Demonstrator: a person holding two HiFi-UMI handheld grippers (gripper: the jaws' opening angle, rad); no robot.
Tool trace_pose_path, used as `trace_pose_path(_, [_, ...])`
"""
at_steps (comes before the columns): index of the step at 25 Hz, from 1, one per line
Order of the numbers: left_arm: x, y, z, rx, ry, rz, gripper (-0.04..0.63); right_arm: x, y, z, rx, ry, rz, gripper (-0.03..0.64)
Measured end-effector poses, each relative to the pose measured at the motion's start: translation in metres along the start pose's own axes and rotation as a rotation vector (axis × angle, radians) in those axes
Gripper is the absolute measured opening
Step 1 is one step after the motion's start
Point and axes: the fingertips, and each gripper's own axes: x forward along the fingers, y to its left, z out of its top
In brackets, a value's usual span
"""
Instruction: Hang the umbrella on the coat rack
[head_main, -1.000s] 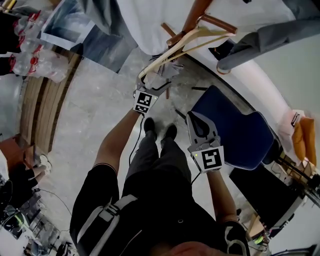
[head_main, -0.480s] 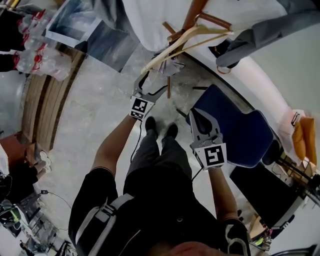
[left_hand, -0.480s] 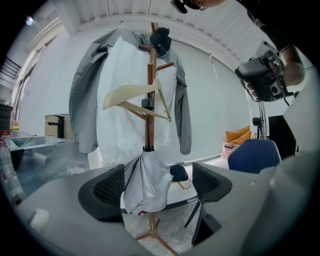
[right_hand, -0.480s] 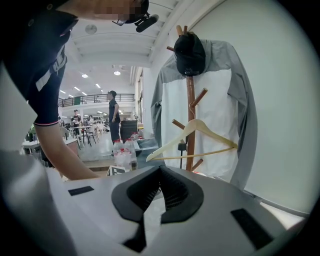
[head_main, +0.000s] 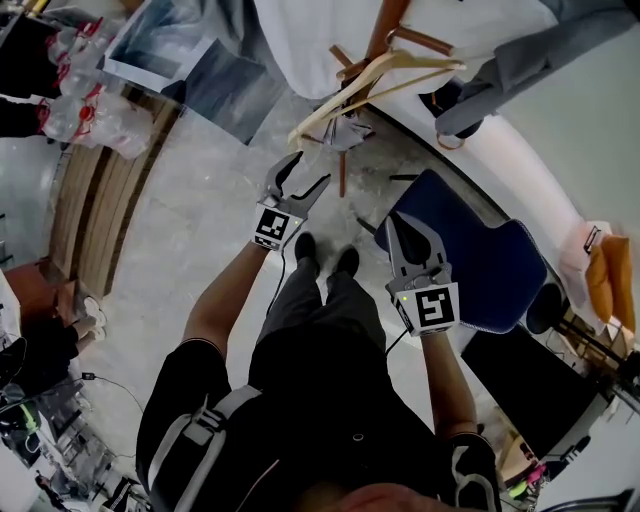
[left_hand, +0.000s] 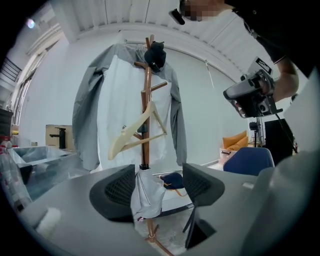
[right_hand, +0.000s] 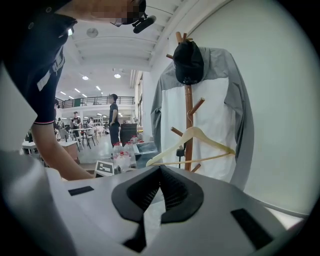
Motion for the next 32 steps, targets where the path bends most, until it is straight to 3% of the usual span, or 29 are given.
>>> trace_pose_path(25, [-0.077,-0.032,0.137,-0.015,-0.177,0.058,0.006,-0.036,-0.007,0.024,-0.026,-0.061,-0.059,0.002])
trace_pose_path(32, [-0.094,-0.037,0.169,-0.023,-0.189,0.08,0.0,-0.046,-0.005,0.032,-0.03,-0.078,-0.077,0.002])
